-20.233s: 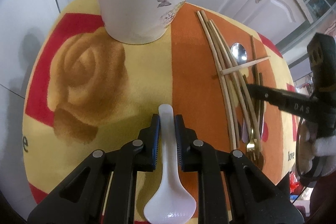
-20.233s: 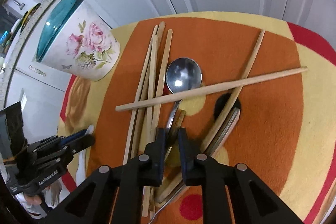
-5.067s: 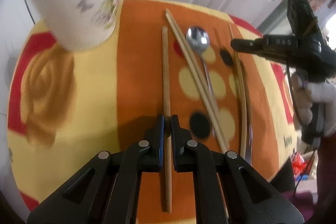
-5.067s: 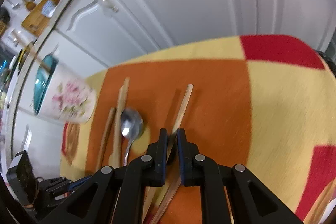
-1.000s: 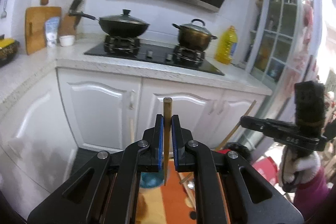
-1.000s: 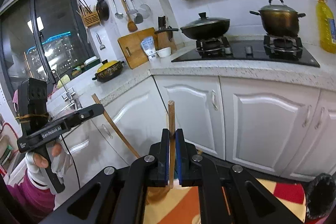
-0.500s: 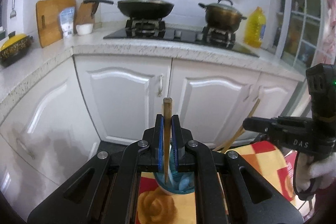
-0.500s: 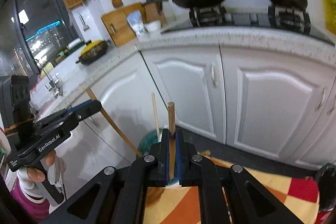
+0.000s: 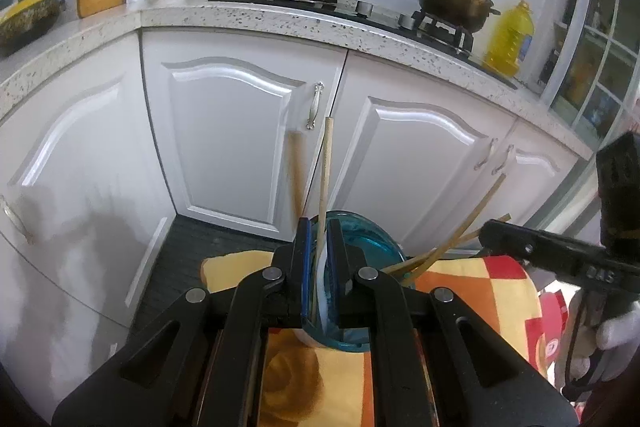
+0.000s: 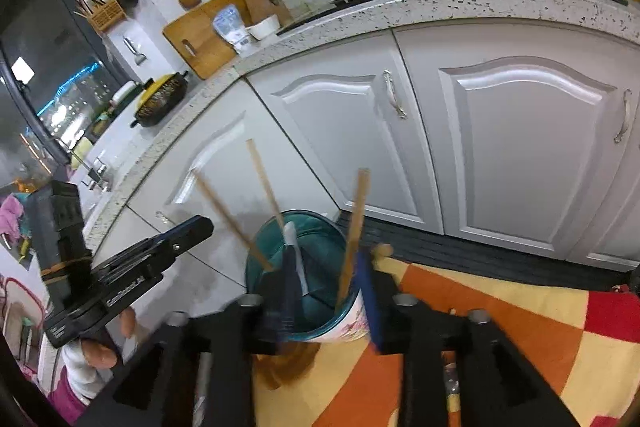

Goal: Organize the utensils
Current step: 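Lower the chopstick into the holder with the left tool while the right tool releases its chopstick, then move both tools back down over the remaining utensils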

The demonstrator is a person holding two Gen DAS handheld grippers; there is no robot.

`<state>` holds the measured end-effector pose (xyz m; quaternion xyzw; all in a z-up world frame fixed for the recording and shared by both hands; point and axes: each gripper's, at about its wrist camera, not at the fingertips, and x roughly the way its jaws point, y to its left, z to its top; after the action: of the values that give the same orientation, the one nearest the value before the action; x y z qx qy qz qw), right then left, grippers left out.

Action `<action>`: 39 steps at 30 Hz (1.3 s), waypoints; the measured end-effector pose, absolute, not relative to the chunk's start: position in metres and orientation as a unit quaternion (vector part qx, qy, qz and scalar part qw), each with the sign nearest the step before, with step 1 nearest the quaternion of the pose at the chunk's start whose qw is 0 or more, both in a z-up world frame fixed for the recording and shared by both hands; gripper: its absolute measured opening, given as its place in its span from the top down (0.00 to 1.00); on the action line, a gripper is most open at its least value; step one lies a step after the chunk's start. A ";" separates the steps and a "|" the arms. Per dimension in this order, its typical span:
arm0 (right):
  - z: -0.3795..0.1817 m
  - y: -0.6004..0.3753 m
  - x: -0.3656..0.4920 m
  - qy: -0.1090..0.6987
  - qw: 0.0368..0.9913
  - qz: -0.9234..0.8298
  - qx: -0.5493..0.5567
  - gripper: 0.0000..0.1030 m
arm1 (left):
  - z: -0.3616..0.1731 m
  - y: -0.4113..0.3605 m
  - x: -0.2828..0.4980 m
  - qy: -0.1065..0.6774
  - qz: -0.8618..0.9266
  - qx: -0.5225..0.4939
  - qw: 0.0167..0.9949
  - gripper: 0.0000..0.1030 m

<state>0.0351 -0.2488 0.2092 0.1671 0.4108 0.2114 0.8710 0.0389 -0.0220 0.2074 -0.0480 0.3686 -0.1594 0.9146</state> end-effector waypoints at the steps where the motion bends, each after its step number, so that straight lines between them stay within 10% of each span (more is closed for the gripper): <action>1: 0.209 -0.248 0.032 0.411 0.871 0.213 0.165 0.69 | 0.208 -0.022 0.038 0.369 -0.159 -0.049 0.914 0.91; 5: 0.210 -0.248 0.019 0.411 0.873 0.211 0.157 0.69 | 0.211 -0.019 0.027 0.365 -0.163 -0.057 0.915 0.72; 22: 0.193 -0.284 -0.063 0.408 0.889 0.155 0.134 0.64 | 0.182 -0.071 -0.038 0.389 -0.179 -0.017 0.904 0.45; 39: 0.123 -0.337 -0.097 0.471 0.866 0.075 0.149 0.64 | 0.126 -0.122 -0.059 0.454 -0.227 -0.005 0.862 0.44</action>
<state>-0.0967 -0.3375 0.1228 0.1491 0.4711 0.0750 0.8661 -0.0588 -0.1217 0.1258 -0.0049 0.4537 -0.2268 0.8618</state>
